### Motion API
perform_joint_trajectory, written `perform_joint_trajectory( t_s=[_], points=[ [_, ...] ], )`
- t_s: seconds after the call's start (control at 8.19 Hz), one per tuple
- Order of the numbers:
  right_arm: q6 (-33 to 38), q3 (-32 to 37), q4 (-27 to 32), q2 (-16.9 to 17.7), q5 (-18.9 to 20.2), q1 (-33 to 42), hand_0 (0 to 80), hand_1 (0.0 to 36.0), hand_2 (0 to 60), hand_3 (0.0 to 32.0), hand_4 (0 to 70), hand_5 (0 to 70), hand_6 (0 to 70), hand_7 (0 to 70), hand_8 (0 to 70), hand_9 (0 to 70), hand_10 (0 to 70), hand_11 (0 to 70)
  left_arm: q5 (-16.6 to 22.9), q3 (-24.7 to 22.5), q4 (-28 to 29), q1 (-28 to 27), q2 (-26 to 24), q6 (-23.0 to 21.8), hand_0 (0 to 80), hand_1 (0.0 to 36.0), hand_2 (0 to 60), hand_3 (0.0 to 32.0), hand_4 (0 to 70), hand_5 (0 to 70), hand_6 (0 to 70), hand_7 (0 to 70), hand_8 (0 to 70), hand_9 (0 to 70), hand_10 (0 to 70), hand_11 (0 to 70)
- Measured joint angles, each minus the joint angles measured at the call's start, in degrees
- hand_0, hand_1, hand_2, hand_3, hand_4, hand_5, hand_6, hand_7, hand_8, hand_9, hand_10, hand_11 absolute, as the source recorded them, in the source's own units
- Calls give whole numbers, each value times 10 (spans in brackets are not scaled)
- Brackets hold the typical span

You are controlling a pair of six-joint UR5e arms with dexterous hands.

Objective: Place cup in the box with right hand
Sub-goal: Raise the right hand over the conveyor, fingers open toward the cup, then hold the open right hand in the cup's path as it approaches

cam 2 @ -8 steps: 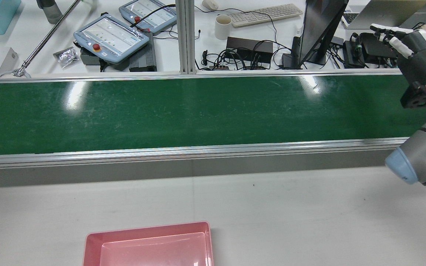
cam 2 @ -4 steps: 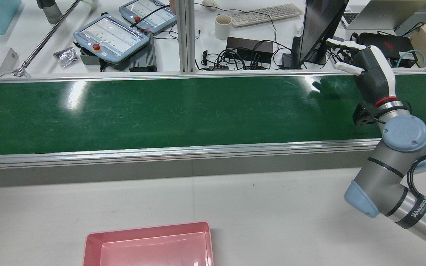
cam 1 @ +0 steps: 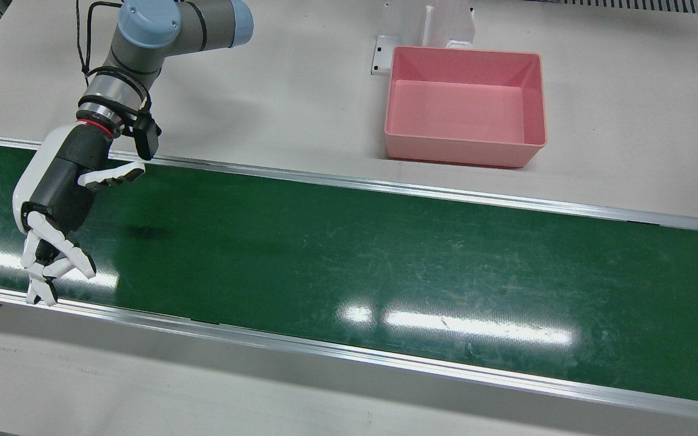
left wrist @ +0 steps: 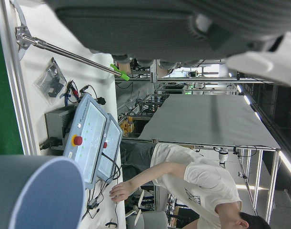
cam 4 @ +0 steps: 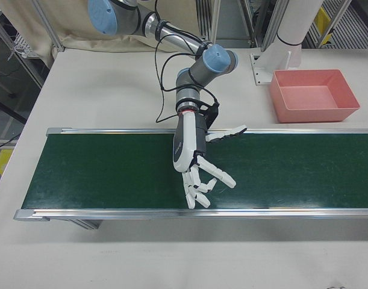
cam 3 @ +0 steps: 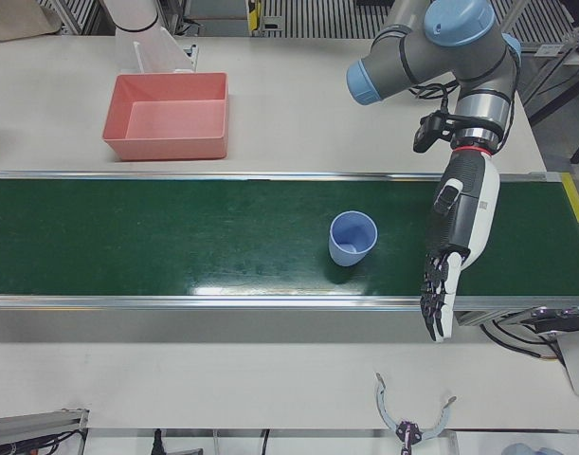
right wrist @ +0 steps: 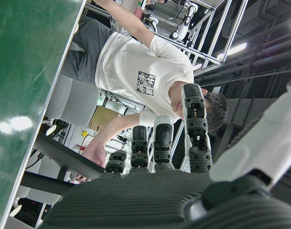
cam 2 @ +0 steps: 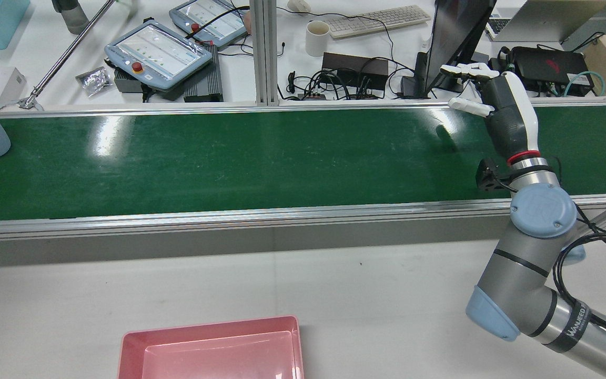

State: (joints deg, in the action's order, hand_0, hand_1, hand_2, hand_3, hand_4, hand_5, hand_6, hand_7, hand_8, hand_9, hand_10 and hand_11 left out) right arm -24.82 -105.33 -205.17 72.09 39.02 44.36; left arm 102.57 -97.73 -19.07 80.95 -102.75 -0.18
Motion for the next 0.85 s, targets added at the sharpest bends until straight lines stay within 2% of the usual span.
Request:
perform_joint_trajectory(
  t_s=[0.12, 0.37, 0.61, 0.73, 0.85],
  points=[
    [-1, 23, 1, -15, -13, -6, 342, 0, 2, 0, 380, 3, 145, 697, 88, 249, 79, 111, 0, 0, 0, 0, 0, 0, 0, 0, 0, 0, 0, 0, 0, 0, 0, 0, 0, 0],
    [-1, 70, 2, -63, -23, -10, 305, 1, 56, 0, 407, 0, 149, 700, 86, 251, 70, 97, 0, 0, 0, 0, 0, 0, 0, 0, 0, 0, 0, 0, 0, 0, 0, 0, 0, 0],
    [-1, 86, 0, -84, -25, -11, 292, 10, 85, 0, 394, 0, 148, 700, 85, 250, 64, 89, 0, 0, 0, 0, 0, 0, 0, 0, 0, 0, 0, 0, 0, 0, 0, 0, 0, 0],
    [-1, 88, -1, -85, -25, -11, 253, 23, 142, 0, 388, 0, 147, 700, 85, 250, 59, 80, 0, 0, 0, 0, 0, 0, 0, 0, 0, 0, 0, 0, 0, 0, 0, 0, 0, 0],
    [-1, 88, -4, -83, -25, -12, 194, 46, 234, 0, 372, 0, 145, 700, 83, 246, 47, 62, 0, 0, 0, 0, 0, 0, 0, 0, 0, 0, 0, 0, 0, 0, 0, 0, 0, 0]
  ],
)
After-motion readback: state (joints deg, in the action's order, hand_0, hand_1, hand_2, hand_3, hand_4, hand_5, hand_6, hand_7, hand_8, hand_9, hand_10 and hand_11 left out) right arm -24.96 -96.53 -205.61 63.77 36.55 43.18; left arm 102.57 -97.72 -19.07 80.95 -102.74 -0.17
